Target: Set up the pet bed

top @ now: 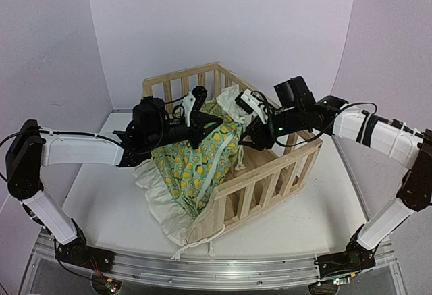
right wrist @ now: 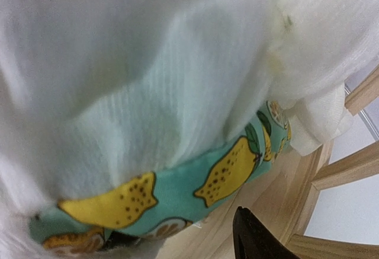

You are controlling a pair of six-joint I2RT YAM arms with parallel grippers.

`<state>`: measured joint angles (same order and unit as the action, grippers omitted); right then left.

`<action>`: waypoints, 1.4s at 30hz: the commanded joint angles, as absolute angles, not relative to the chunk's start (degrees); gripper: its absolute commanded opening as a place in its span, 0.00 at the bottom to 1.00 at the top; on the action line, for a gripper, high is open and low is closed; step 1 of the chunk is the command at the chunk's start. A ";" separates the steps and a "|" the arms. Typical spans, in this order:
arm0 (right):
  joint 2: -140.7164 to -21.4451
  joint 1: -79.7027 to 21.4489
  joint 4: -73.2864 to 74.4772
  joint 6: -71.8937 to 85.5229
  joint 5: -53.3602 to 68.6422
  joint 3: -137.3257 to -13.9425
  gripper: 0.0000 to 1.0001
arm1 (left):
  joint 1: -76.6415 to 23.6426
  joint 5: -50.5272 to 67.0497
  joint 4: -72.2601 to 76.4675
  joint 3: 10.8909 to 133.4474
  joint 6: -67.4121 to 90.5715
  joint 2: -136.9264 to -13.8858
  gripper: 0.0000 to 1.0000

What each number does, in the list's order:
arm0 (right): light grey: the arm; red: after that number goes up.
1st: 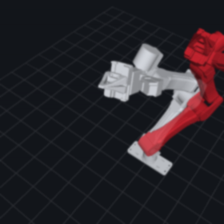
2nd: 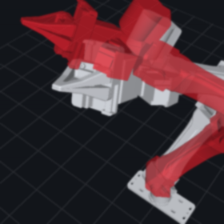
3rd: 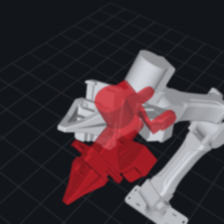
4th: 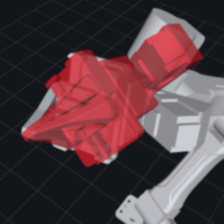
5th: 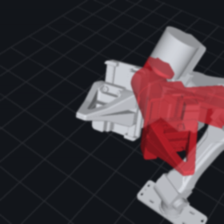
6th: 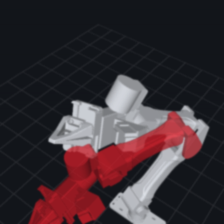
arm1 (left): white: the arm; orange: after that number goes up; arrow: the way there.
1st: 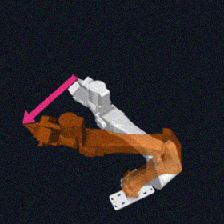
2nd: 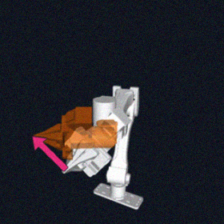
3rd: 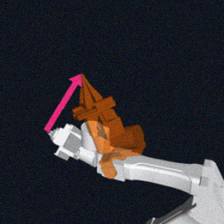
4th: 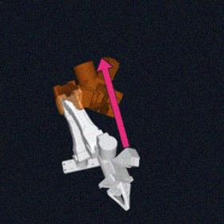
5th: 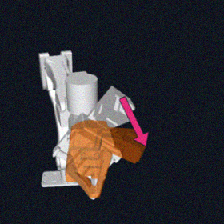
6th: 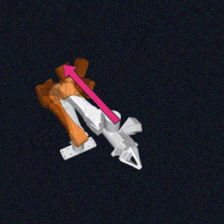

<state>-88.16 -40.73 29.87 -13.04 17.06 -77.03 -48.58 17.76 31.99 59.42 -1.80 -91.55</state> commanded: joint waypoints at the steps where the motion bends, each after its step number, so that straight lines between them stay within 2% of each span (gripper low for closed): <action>1: -87.95 -40.43 19.25 -13.28 18.83 -76.14 0.50 | -48.69 18.20 34.54 59.35 -2.96 -87.95 0.00; 3: -87.45 -40.43 17.51 -13.56 20.63 -75.02 0.47 | -48.65 17.98 34.53 58.80 -3.19 -87.52 0.00; 7: -87.09 -40.44 16.94 -11.93 20.56 -73.99 0.19 | -48.69 17.58 34.53 58.42 -3.96 -87.46 0.00; 8: -86.49 -40.44 18.92 -11.38 19.83 -74.25 0.16 | -48.69 17.60 34.54 58.46 -4.22 -87.66 0.00; 12: -80.83 -40.43 26.09 -9.54 14.69 -71.85 0.09 | -48.69 17.58 34.47 57.94 -4.83 -88.19 0.00; 15: -77.90 -40.43 33.53 -7.43 9.60 -73.03 0.00 | -48.69 19.90 34.45 58.27 -4.74 -89.35 0.00; 19: -76.09 -40.44 40.93 -4.95 6.46 -75.85 0.00 | -48.77 24.34 34.45 58.92 -3.51 -91.32 0.00; 25: -79.07 -40.52 57.02 -2.72 -5.80 -83.91 0.00 | -49.64 32.51 34.45 60.98 -1.53 -95.75 0.00; 29: -80.26 -40.94 61.98 -2.27 -12.05 -86.91 0.00 | -51.14 34.70 34.48 64.57 1.26 -101.14 0.00; 32: -79.35 -41.13 63.27 -2.61 -12.88 -87.26 0.00 | -52.11 35.07 34.54 66.26 2.75 -103.98 0.00; 34: -78.35 -41.40 63.67 -4.13 -9.18 -87.29 0.00 | -52.66 35.07 34.53 66.83 3.34 -105.52 0.00; 36: -77.68 -42.05 63.61 -5.93 -8.11 -86.76 0.00 | -53.17 33.96 34.50 67.08 3.51 -106.66 0.06; 39: -77.88 -42.24 62.74 -8.78 -8.17 -84.78 0.00 | -53.52 31.55 34.49 66.38 3.04 -106.07 0.31; 42: -78.99 -42.28 61.59 -10.57 -8.21 -84.24 0.00 | -53.48 27.48 34.46 64.33 0.74 -101.51 0.46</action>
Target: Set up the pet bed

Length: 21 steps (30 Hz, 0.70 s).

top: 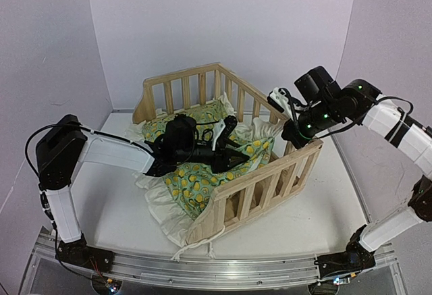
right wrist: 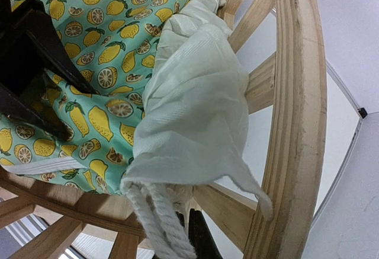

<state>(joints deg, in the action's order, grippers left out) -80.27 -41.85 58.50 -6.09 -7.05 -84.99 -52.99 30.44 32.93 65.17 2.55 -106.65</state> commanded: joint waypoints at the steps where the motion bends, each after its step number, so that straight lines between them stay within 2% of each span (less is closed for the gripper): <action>1: -79.09 -42.28 61.04 -11.23 -7.80 -84.00 0.00 | -53.44 26.65 34.45 63.60 0.21 -99.80 0.50; 3: -79.01 -42.28 60.14 -12.03 -5.85 -83.49 0.00 | -53.44 26.66 34.45 62.57 -3.29 -96.57 0.59; 8: -78.23 -42.28 58.17 -14.05 -1.41 -80.98 0.00 | -53.39 31.51 34.52 66.56 -7.49 -96.28 0.70; 11: -77.59 -42.28 57.07 -14.69 -0.48 -79.75 0.00 | -53.44 36.81 34.52 72.02 -8.28 -100.63 0.71; 15: -77.19 -42.28 56.94 -14.55 -0.40 -79.76 0.00 | -53.73 43.00 34.68 79.76 -8.24 -107.46 0.63; 21: -76.47 -42.28 56.92 -14.34 1.26 -80.34 0.00 | -55.13 44.26 35.75 86.09 -9.80 -113.31 0.63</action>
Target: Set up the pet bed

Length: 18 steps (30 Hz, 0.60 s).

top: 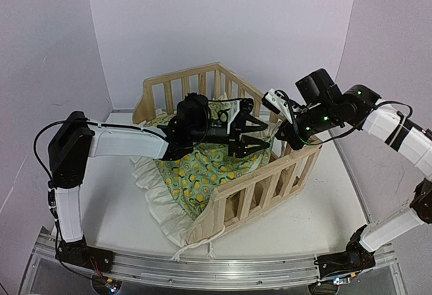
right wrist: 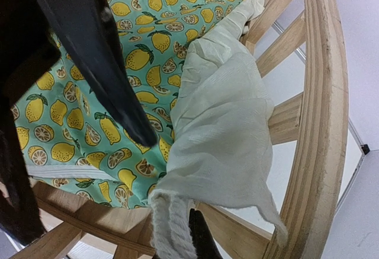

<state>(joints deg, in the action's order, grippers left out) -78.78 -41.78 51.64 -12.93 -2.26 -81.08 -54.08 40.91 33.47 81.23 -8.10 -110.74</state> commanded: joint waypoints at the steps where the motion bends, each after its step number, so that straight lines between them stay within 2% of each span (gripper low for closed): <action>1: -76.39 -42.28 56.97 -14.33 1.50 -80.42 0.00 | -55.25 44.01 35.96 87.23 -9.78 -114.11 0.63; 5: -76.37 -42.28 57.09 -14.50 2.25 -80.38 0.00 | -55.35 42.73 36.70 90.81 -9.21 -117.50 0.62; 8: -76.46 -42.28 57.59 -14.59 2.36 -80.32 0.00 | -55.36 42.13 37.35 93.27 -8.51 -120.03 0.54; 11: -76.10 -42.36 58.19 -14.51 2.92 -80.39 0.00 | -55.44 41.88 37.78 94.93 -7.20 -121.86 0.40; 14: -75.16 -42.36 58.61 -14.03 3.01 -79.95 0.01 | -56.07 42.05 38.06 95.05 -7.09 -122.58 0.22; 18: -72.73 -42.36 59.04 -11.39 4.01 -80.41 0.16 | -56.83 42.57 38.09 92.94 -7.47 -122.52 0.02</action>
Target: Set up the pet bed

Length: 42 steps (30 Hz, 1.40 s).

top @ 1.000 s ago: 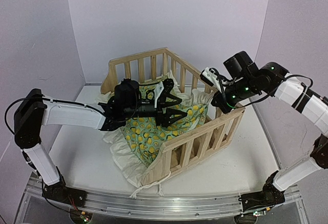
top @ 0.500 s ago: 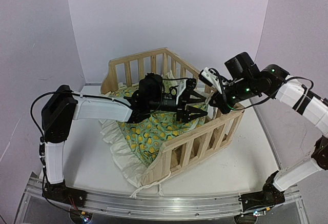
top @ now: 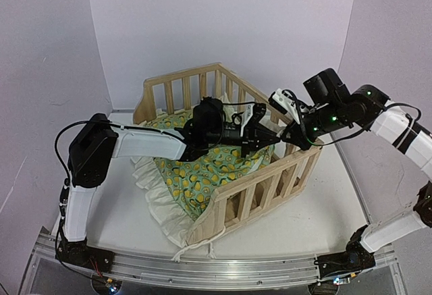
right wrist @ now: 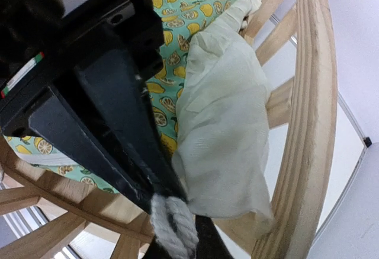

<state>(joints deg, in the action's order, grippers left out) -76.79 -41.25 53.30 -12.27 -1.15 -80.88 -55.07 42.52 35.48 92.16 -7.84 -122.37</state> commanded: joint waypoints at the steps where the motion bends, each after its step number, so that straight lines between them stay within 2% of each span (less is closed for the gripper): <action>1: -71.76 -42.36 59.05 -10.29 4.96 -80.89 0.20 | -56.97 42.62 38.14 92.30 -7.40 -122.56 0.00; 4: -68.39 -42.36 59.73 -5.01 4.89 -83.91 0.42 | -57.78 42.14 38.15 90.97 -6.62 -123.14 0.00; 7: -65.37 -42.41 60.13 3.59 -3.33 -87.78 0.63 | -59.56 41.62 38.20 90.48 -6.04 -124.06 0.00; 9: -63.87 -42.30 60.12 10.25 -12.99 -88.72 0.69 | -60.77 41.02 38.16 90.13 -5.83 -124.69 0.00; 12: -62.82 -41.12 60.73 23.70 -25.61 -86.87 0.69 | -62.22 38.46 38.17 90.20 -5.62 -125.89 0.00; 14: -61.93 -36.78 58.51 26.02 -24.17 -82.49 0.69 | -62.77 35.44 38.15 90.97 -4.65 -126.83 0.00; 19: -61.55 -13.55 47.93 18.75 -3.12 -68.83 0.69 | -63.32 26.14 38.21 92.36 -2.30 -128.70 0.00; 21: -62.88 -10.09 43.92 16.66 6.67 -62.06 0.69 | -63.52 22.97 38.18 92.97 -0.92 -129.24 0.00; 25: -62.81 -9.88 32.28 15.59 17.74 -52.68 0.63 | -64.30 17.61 38.27 94.91 1.13 -131.33 0.00; 31: -62.77 -9.95 26.39 14.26 27.13 -45.30 0.54 | -65.28 4.57 38.25 95.32 3.17 -132.08 0.00; 37: -60.89 -11.31 17.35 18.95 39.10 -39.67 0.47 | -65.89 2.45 38.26 93.98 2.59 -130.86 0.00; 42: -59.80 -21.47 15.34 24.86 35.47 -39.03 0.45 | -65.85 2.94 38.29 88.10 1.80 -127.15 0.00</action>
<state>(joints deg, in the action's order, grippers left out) -61.63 -12.10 21.61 19.03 30.24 -38.46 -66.78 6.33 36.36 91.64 1.91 -132.00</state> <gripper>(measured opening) 0.457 0.029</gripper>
